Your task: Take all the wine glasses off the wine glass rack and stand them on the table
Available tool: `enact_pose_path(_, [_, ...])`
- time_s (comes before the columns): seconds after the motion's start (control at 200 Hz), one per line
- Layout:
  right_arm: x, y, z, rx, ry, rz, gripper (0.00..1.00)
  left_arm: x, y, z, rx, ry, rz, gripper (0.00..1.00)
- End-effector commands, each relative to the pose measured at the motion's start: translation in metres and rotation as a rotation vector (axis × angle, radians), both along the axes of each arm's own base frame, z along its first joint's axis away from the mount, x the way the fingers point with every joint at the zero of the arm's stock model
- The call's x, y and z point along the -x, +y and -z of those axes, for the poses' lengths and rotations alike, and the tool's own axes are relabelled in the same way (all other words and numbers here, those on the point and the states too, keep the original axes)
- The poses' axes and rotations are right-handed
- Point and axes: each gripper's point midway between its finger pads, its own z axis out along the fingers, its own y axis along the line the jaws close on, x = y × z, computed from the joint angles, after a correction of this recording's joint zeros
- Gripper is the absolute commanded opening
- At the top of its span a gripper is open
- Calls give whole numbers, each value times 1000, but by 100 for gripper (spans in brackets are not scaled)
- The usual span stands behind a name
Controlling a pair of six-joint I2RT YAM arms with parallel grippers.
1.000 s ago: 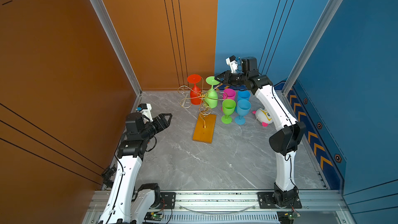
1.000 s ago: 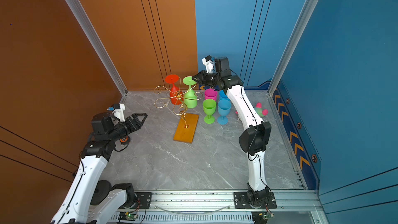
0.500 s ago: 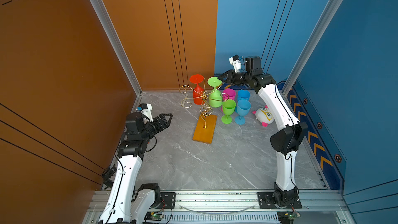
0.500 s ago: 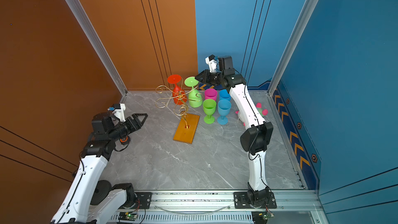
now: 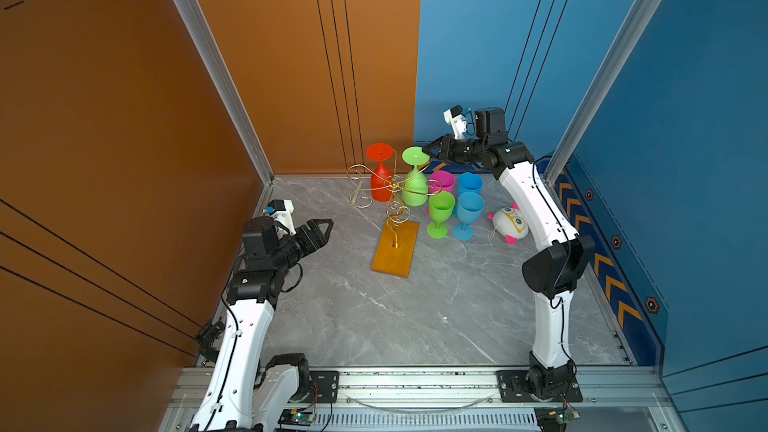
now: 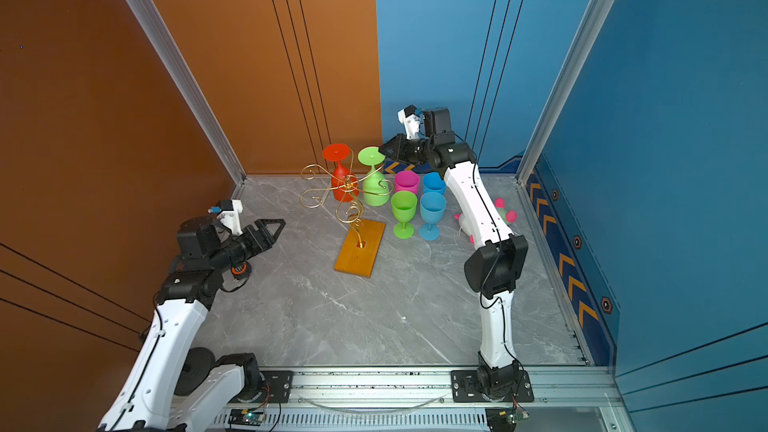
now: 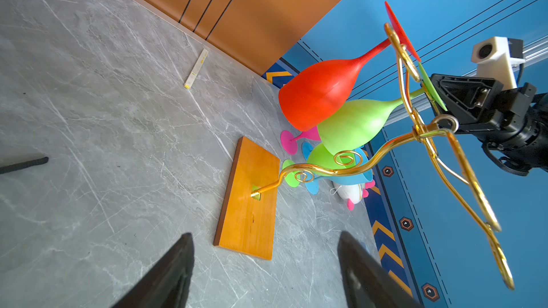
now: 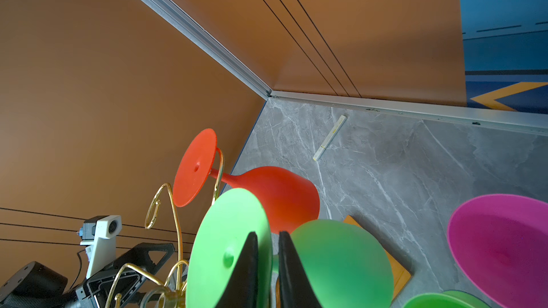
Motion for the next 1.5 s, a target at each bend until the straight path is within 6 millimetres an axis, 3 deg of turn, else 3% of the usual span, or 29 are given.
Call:
enact_pose_path(0.0, [19,-9,-41,-21,-82,-17,13,2,-1,7,9,22,12,77])
enact_pose_path(0.24, [26,-11,-54,-46,-85,-26,11,3,-1,8,12,23,13,77])
enact_pose_path(0.27, [26,-11,-53,-47,-81,-22,15,3,-1,8,13,24,13,77])
enact_pose_path(0.355, [24,-16,-52,-52,-61,0,41,3,-1,7,14,22,16,77])
enact_pose_path(0.511, [28,-22,-43,-47,-11,41,47,4,-3,5,18,16,24,77])
enact_pose_path(1.056, [31,-16,-19,-89,160,129,44,3,-3,8,26,30,22,77])
enact_pose_path(1.492, [30,-6,-18,-123,175,125,39,4,-4,9,29,31,26,77])
